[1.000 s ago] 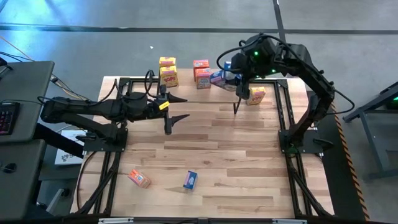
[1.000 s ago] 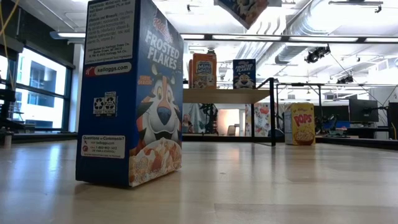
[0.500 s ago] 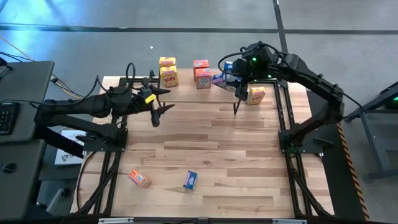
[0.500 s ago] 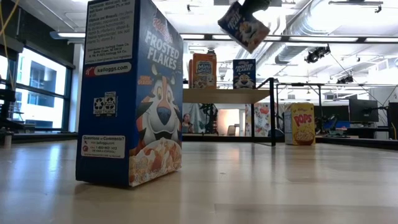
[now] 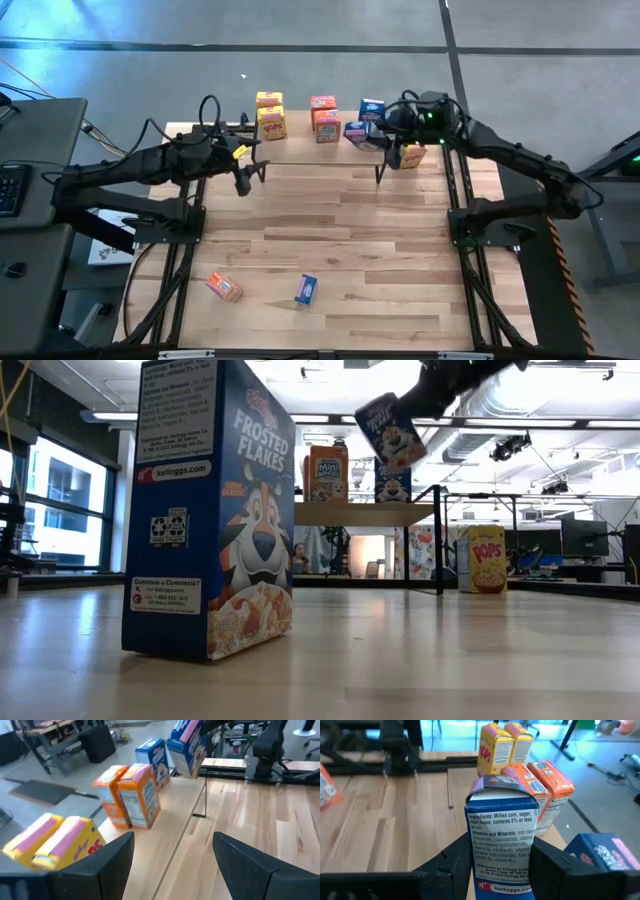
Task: Stack cereal on shelf
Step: Put the top blue cereal box aligned with the other blue cereal box on the shelf
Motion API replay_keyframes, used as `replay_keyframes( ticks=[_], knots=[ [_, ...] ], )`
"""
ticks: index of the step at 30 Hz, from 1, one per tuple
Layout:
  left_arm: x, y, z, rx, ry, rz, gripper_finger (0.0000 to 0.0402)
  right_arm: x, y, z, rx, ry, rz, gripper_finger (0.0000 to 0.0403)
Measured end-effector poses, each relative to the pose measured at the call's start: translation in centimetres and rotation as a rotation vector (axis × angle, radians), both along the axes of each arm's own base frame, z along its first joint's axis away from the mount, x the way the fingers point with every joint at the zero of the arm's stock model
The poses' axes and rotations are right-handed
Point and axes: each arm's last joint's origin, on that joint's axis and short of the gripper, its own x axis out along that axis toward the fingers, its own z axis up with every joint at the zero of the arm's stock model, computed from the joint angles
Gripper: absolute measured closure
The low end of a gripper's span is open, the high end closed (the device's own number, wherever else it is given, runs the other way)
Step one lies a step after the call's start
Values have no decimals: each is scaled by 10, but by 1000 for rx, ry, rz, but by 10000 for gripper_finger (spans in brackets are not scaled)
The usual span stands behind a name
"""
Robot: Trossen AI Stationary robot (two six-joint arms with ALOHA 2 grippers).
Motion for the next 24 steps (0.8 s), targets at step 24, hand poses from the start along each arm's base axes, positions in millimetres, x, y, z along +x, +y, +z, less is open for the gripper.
replay_keyframes(
  ticks=[24],
  knots=[
    [-22, 4, -52, -57, -72, 51, 140, -48, -35, -97, -2, -370, 162, 252]
  ],
)
